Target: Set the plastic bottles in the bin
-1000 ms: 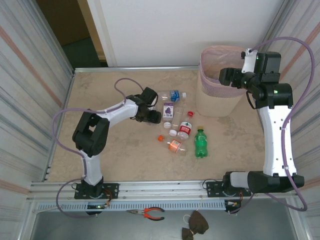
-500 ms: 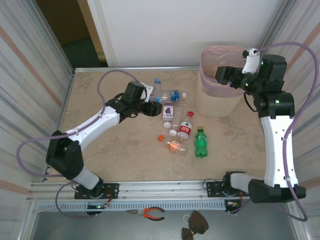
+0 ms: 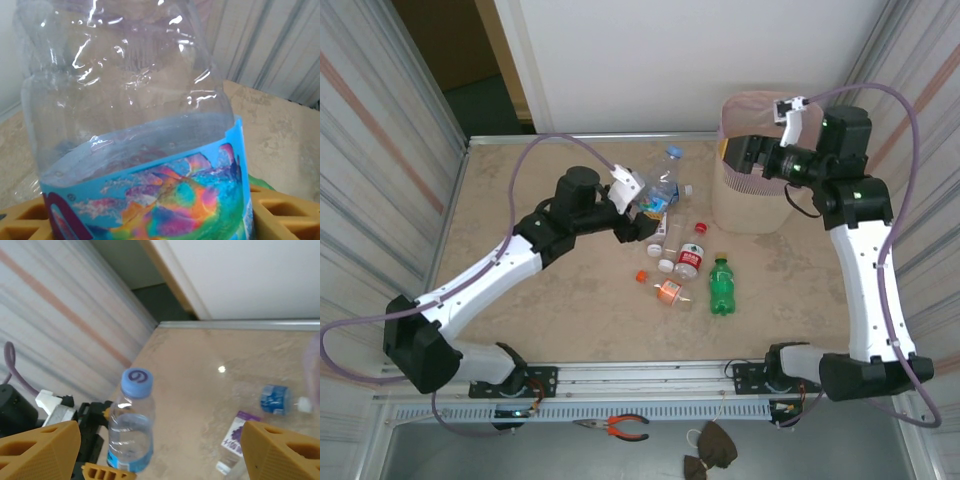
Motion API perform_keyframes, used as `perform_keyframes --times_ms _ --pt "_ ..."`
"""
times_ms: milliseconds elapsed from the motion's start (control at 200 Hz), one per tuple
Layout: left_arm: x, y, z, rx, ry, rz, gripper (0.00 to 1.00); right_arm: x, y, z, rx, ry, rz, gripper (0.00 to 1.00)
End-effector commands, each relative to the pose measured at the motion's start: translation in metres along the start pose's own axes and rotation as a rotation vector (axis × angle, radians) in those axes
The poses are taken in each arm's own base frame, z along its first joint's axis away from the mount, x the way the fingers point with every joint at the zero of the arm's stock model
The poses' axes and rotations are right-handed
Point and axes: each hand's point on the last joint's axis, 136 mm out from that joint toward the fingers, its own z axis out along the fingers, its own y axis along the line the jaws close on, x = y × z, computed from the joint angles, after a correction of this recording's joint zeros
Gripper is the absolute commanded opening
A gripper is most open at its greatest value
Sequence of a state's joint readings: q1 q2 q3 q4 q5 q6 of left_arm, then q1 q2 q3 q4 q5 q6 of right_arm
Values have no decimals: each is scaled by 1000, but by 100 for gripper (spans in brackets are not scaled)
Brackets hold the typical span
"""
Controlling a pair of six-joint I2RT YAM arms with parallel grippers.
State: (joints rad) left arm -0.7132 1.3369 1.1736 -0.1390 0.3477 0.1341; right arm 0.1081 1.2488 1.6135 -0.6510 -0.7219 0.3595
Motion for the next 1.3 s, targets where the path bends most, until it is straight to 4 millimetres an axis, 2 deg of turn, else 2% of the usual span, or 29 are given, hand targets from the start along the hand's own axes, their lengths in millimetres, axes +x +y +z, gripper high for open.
perform_keyframes --times_ms 0,195,301,681,897,1092,1297 --pt "-22 -10 -2 1 -27 132 65 14 11 17 -81 78 38 83" --pt "-24 -19 8 -10 17 193 66 36 7 43 -101 182 92 82" --pt "-25 -19 10 -26 27 201 66 46 12 53 -145 233 109 79" --pt "-29 -17 11 -48 34 202 66 83 23 74 -201 370 112 75" --pt "-30 -17 11 -52 31 201 67 85 21 78 -180 375 109 67" --pt "-33 -16 10 -55 22 199 68 80 22 77 -173 353 106 58" --pt "-39 -18 6 -51 -2 196 78 72 21 75 -151 320 96 54"
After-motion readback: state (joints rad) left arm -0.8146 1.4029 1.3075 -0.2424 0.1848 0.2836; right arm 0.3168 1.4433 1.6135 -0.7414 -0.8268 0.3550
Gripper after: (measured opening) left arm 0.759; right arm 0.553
